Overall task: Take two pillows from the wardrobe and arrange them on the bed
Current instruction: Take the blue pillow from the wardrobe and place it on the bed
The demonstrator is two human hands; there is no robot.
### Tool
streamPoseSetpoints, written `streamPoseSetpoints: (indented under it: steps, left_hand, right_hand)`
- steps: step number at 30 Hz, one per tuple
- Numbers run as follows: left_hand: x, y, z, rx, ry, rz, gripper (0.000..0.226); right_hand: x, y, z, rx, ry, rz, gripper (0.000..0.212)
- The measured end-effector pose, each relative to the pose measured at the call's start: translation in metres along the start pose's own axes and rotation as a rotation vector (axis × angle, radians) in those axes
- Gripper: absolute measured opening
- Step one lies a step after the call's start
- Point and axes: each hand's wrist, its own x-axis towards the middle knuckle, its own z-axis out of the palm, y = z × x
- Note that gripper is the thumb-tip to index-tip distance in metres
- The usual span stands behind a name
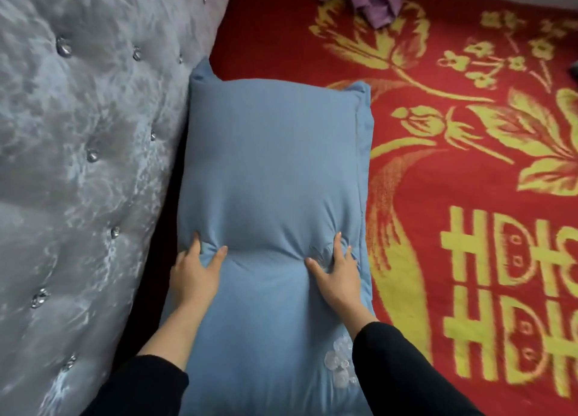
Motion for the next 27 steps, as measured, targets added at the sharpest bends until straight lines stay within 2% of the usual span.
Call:
streamPoseSetpoints:
  steps: [3, 5, 6, 9, 12, 15, 20, 27]
  left_hand:
    - [0.002, 0.007, 0.007, -0.041, 0.104, 0.011, 0.031]
    - [0.001, 0.012, 0.010, -0.121, 0.177, 0.040, 0.030]
    - [0.000, 0.015, 0.008, -0.166, 0.210, 0.051, 0.035]
    - [-0.008, 0.027, -0.008, -0.308, 0.298, 0.089, 0.047]
    - [-0.018, 0.048, -0.030, -0.420, 0.339, 0.103, 0.042]
    - [-0.018, 0.086, -0.062, -0.514, 0.390, 0.139, 0.042]
    - [0.007, 0.151, -0.124, -0.519, 0.510, 0.236, 0.044]
    - [0.088, 0.241, -0.160, -0.603, 0.607, 0.455, 0.040]
  right_hand:
    - [0.009, -0.001, 0.008, 0.042, 0.129, 0.001, 0.052]
    - [0.010, -0.007, 0.011, 0.076, 0.230, -0.017, 0.025]
    - [0.008, -0.012, 0.010, 0.121, 0.270, -0.022, 0.020]
    - [0.000, -0.021, -0.004, 0.340, 0.331, -0.041, 0.028]
    - [-0.013, -0.035, -0.033, 0.558, 0.389, -0.065, 0.022]
    - [-0.019, -0.069, -0.073, 0.708, 0.452, -0.149, 0.040]
    - [-0.010, -0.133, -0.138, 0.765, 0.591, -0.277, 0.043]
    - [0.070, -0.197, -0.189, 0.803, 0.609, -0.456, 0.042]
